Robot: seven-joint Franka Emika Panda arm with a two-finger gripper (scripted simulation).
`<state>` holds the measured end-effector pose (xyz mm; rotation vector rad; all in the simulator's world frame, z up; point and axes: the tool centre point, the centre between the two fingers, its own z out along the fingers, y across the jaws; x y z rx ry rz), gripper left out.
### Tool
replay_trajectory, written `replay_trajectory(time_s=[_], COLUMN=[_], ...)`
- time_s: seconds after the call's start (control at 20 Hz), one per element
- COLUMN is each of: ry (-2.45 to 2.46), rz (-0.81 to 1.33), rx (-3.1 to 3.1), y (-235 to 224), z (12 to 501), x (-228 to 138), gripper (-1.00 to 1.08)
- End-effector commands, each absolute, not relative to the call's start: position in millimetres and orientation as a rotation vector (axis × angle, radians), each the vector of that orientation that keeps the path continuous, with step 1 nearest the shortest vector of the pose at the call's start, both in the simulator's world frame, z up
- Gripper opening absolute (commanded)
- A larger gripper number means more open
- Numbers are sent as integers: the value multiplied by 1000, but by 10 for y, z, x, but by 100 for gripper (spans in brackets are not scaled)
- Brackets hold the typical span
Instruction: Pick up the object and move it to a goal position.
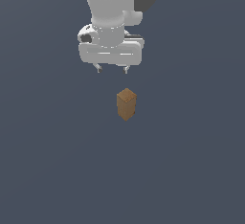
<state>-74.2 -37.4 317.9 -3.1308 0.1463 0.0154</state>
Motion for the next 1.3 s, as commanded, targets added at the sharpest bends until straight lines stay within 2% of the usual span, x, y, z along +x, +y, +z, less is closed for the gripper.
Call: replay_trajectory(time_s=[0.0,0.65,1.25], ry=[146,86,267], rz=[15,16,13], rx=[-3131,-3148,-3137], y=[-375,-378,-292], z=[3179,3184,2990], x=[-742,-727,-719], gripper=[100,100,100])
